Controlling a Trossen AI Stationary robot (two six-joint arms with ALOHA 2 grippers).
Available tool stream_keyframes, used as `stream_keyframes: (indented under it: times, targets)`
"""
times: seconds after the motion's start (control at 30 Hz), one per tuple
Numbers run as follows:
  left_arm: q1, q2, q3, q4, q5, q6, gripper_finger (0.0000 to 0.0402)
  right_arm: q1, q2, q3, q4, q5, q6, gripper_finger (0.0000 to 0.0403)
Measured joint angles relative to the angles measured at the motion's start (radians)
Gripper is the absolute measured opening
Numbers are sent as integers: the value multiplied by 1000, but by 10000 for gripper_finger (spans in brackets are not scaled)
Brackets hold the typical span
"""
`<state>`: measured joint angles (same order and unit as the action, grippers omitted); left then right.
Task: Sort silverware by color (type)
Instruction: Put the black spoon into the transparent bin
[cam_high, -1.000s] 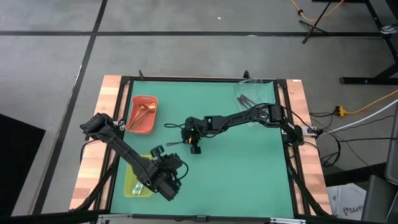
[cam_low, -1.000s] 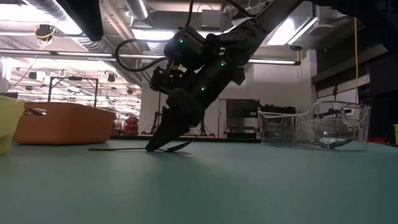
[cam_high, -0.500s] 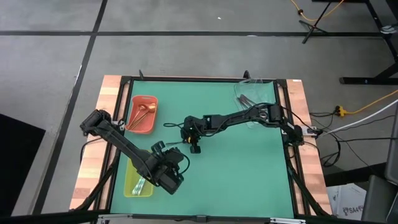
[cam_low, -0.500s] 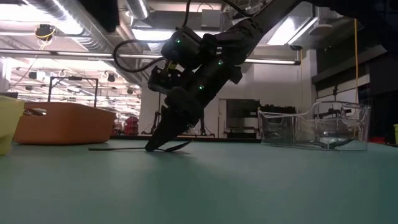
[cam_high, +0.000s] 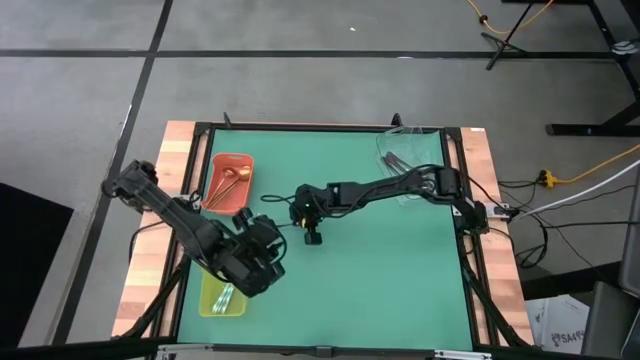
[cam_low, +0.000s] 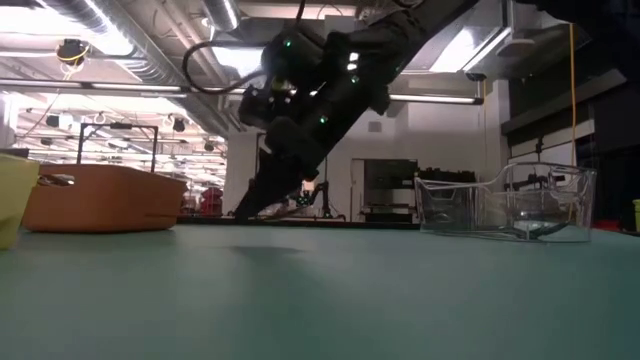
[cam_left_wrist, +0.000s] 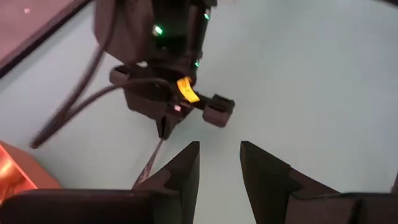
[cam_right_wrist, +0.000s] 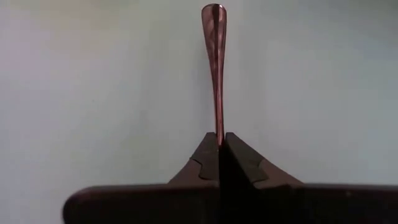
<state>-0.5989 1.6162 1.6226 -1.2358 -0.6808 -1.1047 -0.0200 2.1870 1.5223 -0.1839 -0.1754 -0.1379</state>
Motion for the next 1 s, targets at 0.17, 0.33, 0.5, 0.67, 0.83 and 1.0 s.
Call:
stream_keyframes:
  times: [0.17, 0.33, 0.5, 0.67, 0.83, 1.0]
  targets:
    - [-13, -41, 0, 5, -67, 41, 110, 0, -37, 0, -13, 3, 0, 1]
    - [-12, -90, 0, 17, -113, 122, 110, 0, -92, 1, -62, 10, 0, 1]
    - [-9, -149, 0, 28, -177, 202, 110, 0, -167, 2, -121, 40, 0, 1]
    - [-9, -223, 0, 27, -230, 307, 110, 0, -251, 2, -208, 55, 0, 1]
    - [-13, -297, 0, 26, -297, 428, 110, 0, -342, 2, -283, 56, 0, 1]
    - [-13, -357, 0, 24, -316, 530, 110, 0, -433, 2, -329, 56, 2, 1]
